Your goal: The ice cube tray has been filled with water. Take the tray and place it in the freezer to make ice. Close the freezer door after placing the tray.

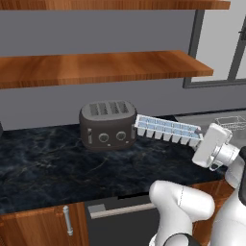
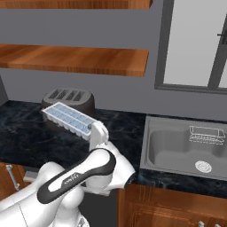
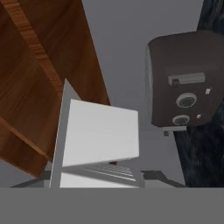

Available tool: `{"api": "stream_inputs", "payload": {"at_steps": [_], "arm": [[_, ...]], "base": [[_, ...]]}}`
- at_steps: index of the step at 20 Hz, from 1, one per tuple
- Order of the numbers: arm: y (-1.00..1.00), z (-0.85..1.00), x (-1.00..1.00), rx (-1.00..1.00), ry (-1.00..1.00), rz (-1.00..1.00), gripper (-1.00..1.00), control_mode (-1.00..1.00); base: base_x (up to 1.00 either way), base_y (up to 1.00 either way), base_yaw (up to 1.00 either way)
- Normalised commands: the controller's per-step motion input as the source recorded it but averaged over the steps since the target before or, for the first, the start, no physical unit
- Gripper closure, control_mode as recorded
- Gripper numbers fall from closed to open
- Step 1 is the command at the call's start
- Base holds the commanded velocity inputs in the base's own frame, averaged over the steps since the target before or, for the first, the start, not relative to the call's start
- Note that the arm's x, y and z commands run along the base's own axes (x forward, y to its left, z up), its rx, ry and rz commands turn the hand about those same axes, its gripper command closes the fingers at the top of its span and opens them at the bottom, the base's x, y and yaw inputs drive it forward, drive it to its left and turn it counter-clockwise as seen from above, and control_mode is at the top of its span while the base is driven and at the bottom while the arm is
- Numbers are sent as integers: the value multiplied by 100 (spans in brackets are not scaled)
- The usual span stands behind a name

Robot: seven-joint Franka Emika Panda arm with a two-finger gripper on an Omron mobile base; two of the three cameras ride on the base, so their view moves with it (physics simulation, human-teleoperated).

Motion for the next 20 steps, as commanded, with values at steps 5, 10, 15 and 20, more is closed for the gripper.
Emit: {"api": "stream_inputs", "payload": {"at_steps": [5, 10, 15, 20], "arm": [[27, 11, 0, -3, 0, 7, 100, -100], [31, 1, 0, -14, 0, 0, 100, -100], [34, 6, 0, -13, 0, 0, 100, -100], [2, 12, 0, -1, 0, 0, 100, -100]], "base": [[0, 0, 0], [0, 0, 0], [0, 0, 0], [0, 0, 0]]}}
